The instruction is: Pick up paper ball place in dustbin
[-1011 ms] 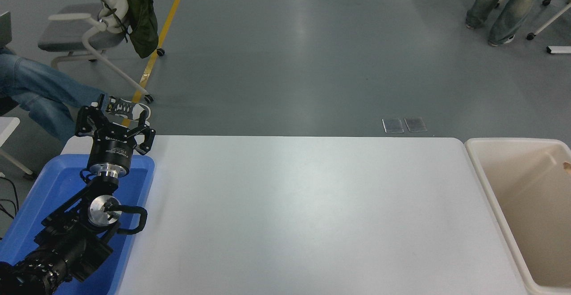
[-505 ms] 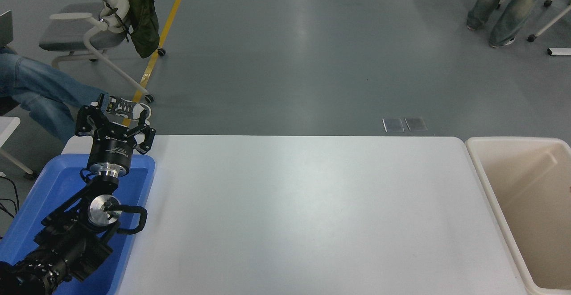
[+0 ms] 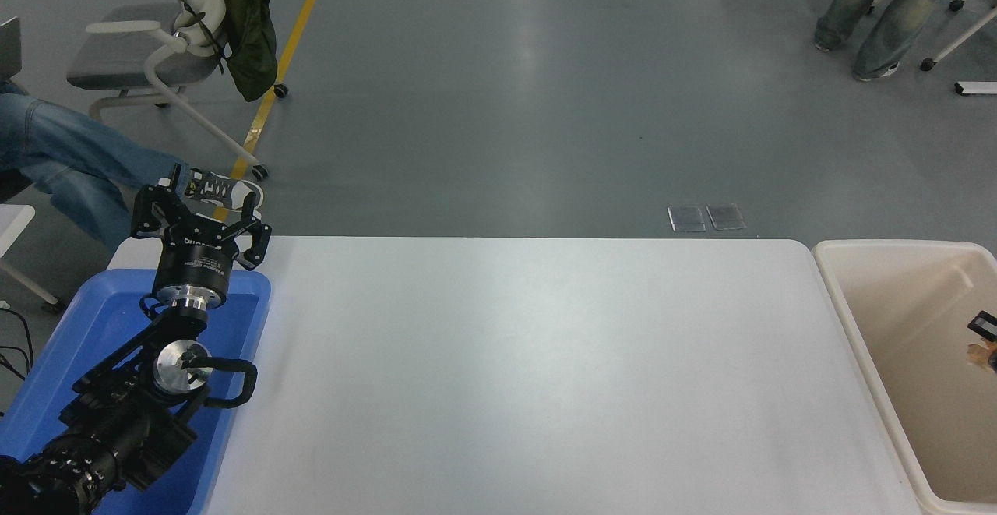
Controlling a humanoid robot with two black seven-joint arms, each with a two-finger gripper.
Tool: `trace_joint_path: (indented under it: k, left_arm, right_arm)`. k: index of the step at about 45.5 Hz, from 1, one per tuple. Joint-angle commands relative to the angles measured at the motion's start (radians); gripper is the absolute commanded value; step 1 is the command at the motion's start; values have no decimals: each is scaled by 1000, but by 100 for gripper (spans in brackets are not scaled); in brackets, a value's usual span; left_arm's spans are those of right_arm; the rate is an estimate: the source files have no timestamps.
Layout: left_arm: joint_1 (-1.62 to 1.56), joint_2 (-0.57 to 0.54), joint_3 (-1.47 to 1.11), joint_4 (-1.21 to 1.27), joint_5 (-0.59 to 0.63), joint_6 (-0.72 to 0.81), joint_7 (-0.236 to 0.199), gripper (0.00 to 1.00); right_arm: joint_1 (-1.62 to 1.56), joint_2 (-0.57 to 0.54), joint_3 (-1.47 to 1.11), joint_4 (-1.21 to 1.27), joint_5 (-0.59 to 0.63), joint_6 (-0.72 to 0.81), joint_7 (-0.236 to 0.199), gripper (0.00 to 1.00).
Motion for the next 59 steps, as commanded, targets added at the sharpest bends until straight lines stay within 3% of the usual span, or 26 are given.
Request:
trace_joint_path:
  k: [1,8,9,11,12,14,16,21,38,52,59]
  left_arm:
    - [1,0,0,1,0,0,0,99]
    - [1,0,1,0,0,0,0,99]
    - [1,0,0,0,0,0,0,99]
    - [1,0,0,1,0,0,0,99]
    - [-1,0,0,0,1,0,0,99]
    - [-1,0,1,1,0,0,0,99]
    - [-1,0,0,1,1,0,0,99]
    - [1,0,1,0,0,0,0,99]
    - [1,0,0,0,0,0,0,99]
    - [-1,0,0,0,0,0,0,99]
    - [-1,0,0,0,1,0,0,99]
  right_arm:
    - [-46,30,16,-44,0,-27,0,0]
    - [-41,30,16,-44,0,-33,-3,0]
    - [-38,28,16,-44,0,-36,-3,9]
    - [-32,25,15,-44,0,-56,-3,42]
    - [-32,25,15,-44,0,-73,-3,53]
    - [-32,22,16,-44,0,-113,-1,65]
    - [-32,21,16,-40,0,-151,-1,71]
    - [-34,21,18,-34,0,-191,-1,78]
    - [-11,15,18,23,-3,-193,-1,78]
    - [150,-129,-1,302,-14,-191,-3,78]
    - [330,-232,-59,523,-17,-188,-4,87]
